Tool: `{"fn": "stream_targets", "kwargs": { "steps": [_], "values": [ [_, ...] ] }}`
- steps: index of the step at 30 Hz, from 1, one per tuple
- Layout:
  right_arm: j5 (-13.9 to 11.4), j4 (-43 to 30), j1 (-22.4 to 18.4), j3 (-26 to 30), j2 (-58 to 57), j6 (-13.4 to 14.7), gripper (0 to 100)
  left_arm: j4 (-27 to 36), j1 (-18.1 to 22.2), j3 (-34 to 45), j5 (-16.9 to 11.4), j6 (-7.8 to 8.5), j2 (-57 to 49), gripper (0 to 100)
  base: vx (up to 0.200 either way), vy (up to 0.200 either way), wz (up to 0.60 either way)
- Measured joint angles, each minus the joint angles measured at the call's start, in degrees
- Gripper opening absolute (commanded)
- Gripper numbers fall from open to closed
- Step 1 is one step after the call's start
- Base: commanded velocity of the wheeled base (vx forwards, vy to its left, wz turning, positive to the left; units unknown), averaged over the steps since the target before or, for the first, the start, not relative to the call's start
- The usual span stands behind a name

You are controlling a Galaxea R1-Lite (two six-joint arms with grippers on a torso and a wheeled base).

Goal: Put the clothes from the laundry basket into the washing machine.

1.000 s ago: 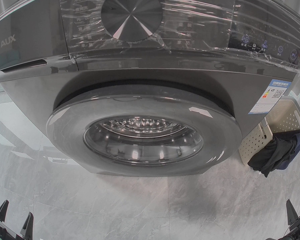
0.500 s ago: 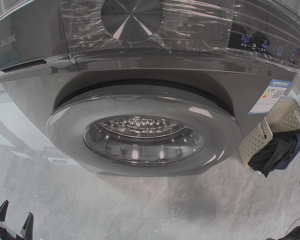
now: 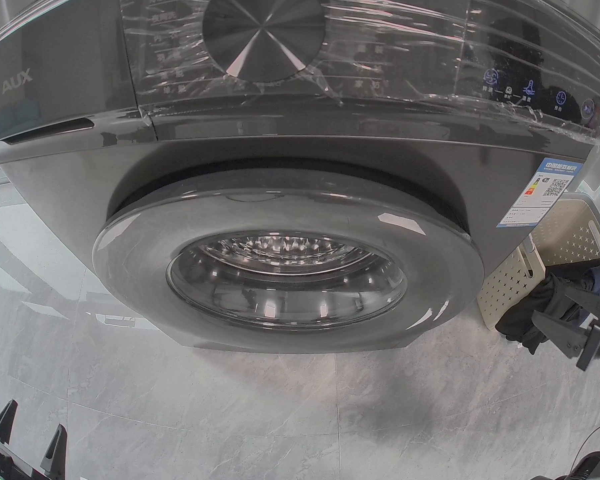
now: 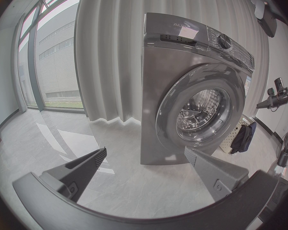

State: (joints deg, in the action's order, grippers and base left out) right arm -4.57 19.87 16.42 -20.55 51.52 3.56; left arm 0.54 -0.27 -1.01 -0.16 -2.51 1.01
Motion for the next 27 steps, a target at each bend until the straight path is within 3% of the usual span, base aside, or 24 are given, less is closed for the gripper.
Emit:
{"fn": "stream_targets", "kwargs": {
  "steps": [4,14,24,27],
  "values": [
    [-0.07,1.19,1.77,-3.86,6.41,-1.97,100,0.0,-0.04,0.0,0.0,0.05,0.0,100,0.0,0.0,0.0],
    [-0.6,1.85,8.94,-10.86,16.31,-2.33,100,0.01,-0.04,0.0,-0.02,0.06,0.0,100,0.0,0.0,0.0],
    [-0.62,2.07,13.31,-14.86,22.95,-1.6,100,0.01,0.0,0.0,-0.02,0.02,0.0,100,0.0,0.0,0.0],
    [-0.9,2.07,14.8,-15.06,24.03,0.51,100,0.01,0.0,0.0,-0.02,0.02,0.0,100,0.0,0.0,0.0]
  ]
}}
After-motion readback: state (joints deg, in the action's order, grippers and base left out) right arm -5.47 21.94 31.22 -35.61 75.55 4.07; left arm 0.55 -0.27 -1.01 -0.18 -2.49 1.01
